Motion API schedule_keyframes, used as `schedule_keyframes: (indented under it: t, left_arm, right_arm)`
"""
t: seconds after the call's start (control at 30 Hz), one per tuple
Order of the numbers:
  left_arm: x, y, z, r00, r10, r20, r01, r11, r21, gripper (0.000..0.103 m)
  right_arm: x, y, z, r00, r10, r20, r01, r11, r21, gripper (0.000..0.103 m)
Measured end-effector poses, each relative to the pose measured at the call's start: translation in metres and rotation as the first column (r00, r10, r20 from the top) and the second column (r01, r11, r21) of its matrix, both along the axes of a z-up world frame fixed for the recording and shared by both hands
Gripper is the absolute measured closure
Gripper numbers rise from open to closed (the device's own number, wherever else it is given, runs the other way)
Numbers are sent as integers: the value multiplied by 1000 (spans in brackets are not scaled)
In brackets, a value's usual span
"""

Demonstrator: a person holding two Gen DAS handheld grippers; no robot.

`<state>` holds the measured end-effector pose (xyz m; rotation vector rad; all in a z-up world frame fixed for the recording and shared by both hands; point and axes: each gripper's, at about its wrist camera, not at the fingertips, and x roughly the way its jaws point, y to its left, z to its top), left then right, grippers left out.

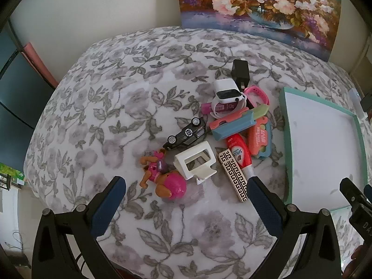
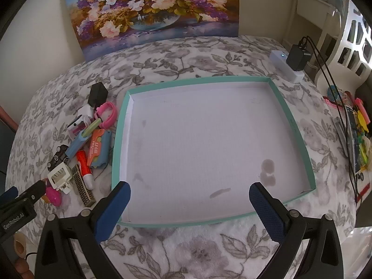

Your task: Organize rigid objects

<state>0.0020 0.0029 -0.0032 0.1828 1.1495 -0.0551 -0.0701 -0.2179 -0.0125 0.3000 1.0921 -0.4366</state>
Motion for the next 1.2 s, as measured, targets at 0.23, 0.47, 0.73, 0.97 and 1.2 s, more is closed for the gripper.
schedule_keyframes:
  t: [0.23, 0.47, 0.73, 0.97, 1.2]
  left_arm:
    - [0, -1, 0, 1000, -1, -1, 1, 1000, 4, 0]
    - [-1, -1, 0, 1000, -2, -2, 2, 1000, 8, 0]
    - [-1, -1, -1, 1000, -4, -2, 4, 1000, 12, 0]
    - [-1, -2, -1, 1000, -8, -3, 8, 1000, 19, 0]
    - [-1, -2, -1, 1000, -9, -4, 9, 1000, 20, 0]
  right_arm:
    - [0, -1, 0, 1000, -5, 1, 5, 1000, -2, 0]
    - [-1, -2, 0, 1000, -7, -1, 7, 1000, -1, 0]
    - [-1, -3, 0, 1000, -10, -3, 10, 1000, -3, 0]
    - [-1, -2, -1, 1000, -8, -3, 8, 1000, -2, 0]
    - [-2, -3, -2, 1000, -9, -5, 9, 1000, -3, 0]
